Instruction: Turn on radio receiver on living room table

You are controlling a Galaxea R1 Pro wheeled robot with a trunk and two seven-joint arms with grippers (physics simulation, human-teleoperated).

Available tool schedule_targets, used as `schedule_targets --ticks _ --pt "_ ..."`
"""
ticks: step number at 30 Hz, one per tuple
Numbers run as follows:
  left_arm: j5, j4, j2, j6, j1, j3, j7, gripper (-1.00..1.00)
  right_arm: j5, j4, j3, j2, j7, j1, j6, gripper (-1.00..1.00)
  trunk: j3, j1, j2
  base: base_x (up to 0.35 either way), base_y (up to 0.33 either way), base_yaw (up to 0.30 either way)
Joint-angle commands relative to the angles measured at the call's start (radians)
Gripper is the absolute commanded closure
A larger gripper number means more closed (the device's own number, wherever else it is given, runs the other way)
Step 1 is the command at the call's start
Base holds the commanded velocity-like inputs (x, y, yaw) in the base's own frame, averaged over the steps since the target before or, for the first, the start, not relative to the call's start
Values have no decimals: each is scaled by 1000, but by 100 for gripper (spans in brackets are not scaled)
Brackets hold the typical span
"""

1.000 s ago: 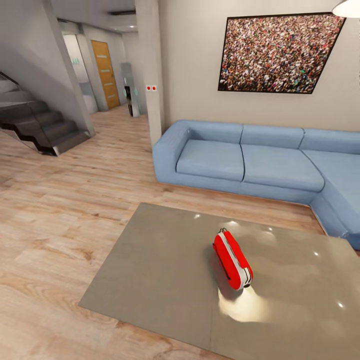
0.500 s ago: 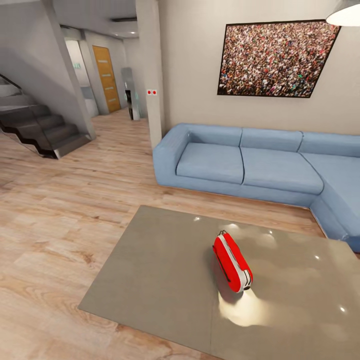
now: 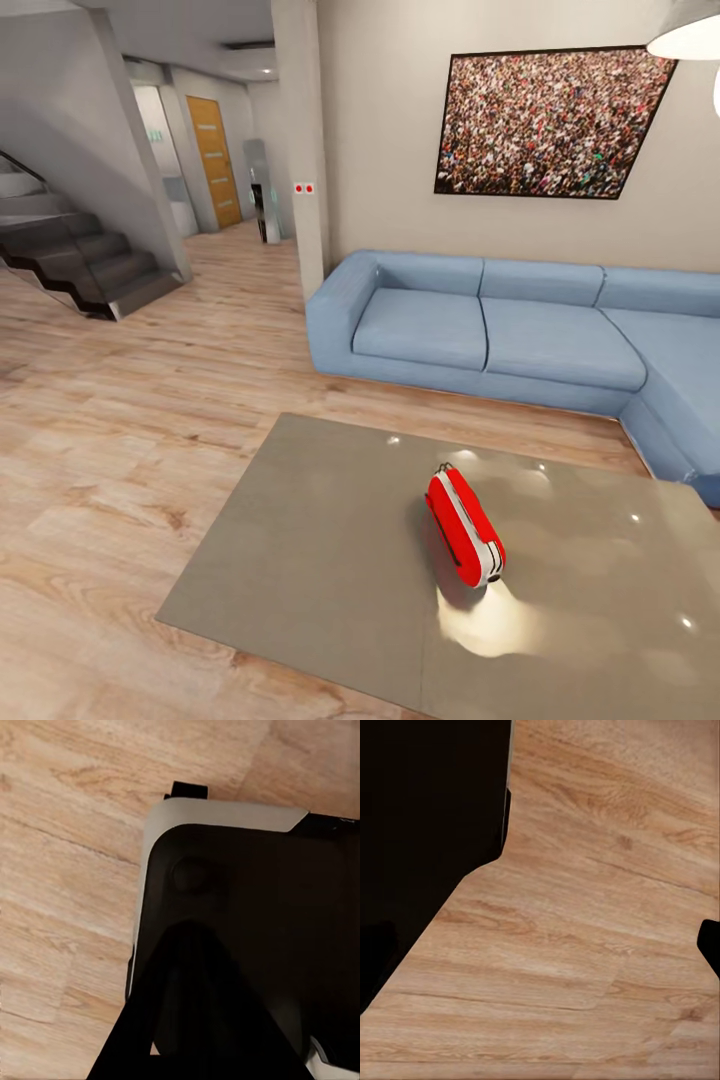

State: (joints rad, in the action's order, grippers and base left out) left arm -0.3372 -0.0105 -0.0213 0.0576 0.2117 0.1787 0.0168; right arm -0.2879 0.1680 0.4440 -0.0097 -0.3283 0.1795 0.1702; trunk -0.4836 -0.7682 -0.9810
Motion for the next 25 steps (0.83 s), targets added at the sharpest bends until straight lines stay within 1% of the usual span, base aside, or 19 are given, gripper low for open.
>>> schedule_targets --ticks 1,8,11,16,22,25 --pt "1 0 0 1 0 1 0 100 -5 2 0 0 0 0 0 -100 0 0 0 0 0 0" --pt "3 -3 0 3 0 0 0 100 0 4 0 0 0 0 -6 -100 0 0 0 0 0 0" --pt "6 -9 -5 4 0 4 0 100 -2 3 4 -11 0 0 -4 -100 0 0 0 0 0 0" --pt "6 -10 -4 4 0 4 0 100 1 3 1 -3 0 0 -3 -100 0 0 0 0 0 0" --pt "7 -11 -5 4 0 5 0 100 2 2 2 -11 0 0 -3 -100 0 0 0 0 0 0" --pt "7 -10 -5 4 0 5 0 100 2 2 2 -6 0 0 -3 -100 0 0 0 0 0 0"
